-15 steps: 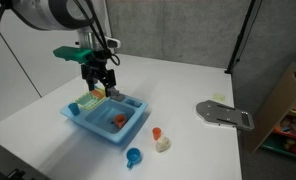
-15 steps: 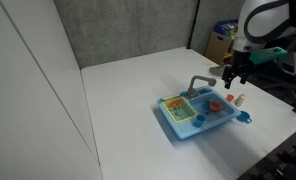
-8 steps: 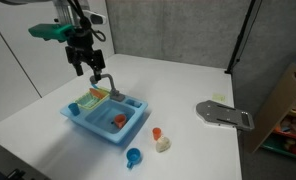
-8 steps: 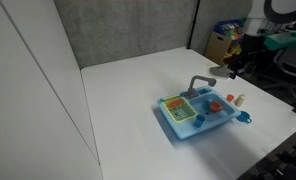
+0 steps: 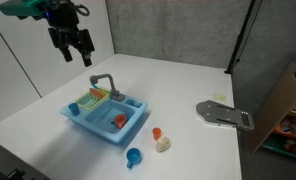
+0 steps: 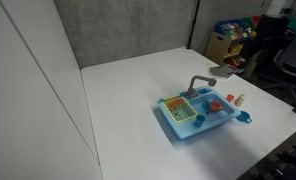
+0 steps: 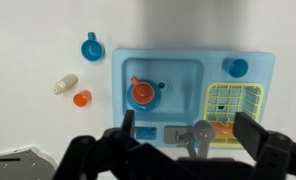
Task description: Put the blue cup on the counter then put the orange mug on the blue plate
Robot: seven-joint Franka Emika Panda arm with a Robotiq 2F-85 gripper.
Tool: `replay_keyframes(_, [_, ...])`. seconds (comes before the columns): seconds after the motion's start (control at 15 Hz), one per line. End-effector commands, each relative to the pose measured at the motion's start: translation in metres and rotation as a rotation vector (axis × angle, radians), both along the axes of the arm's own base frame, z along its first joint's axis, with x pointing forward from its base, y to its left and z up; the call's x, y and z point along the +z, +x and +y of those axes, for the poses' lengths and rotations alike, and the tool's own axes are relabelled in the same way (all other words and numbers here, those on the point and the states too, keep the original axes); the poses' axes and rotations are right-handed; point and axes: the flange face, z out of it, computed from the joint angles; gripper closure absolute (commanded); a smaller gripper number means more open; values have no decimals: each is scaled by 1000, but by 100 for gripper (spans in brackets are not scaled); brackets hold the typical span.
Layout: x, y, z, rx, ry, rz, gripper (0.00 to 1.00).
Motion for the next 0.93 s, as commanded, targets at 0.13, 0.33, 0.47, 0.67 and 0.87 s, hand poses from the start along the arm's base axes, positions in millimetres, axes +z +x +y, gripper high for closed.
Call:
replay_keyframes(0.13, [29,-28,-4,0,23,-38,0])
replay_keyframes(0.33, [36,-34,-4,-4,28,-42,0])
replay_keyframes(0.47, [39,-37,-5,-6,29,-41,0])
replay_keyframes(0.67, [35,-30,-2,-11,14,-43,0])
replay_keyframes(0.87, [34,-31,-2,-11,14,-41,0])
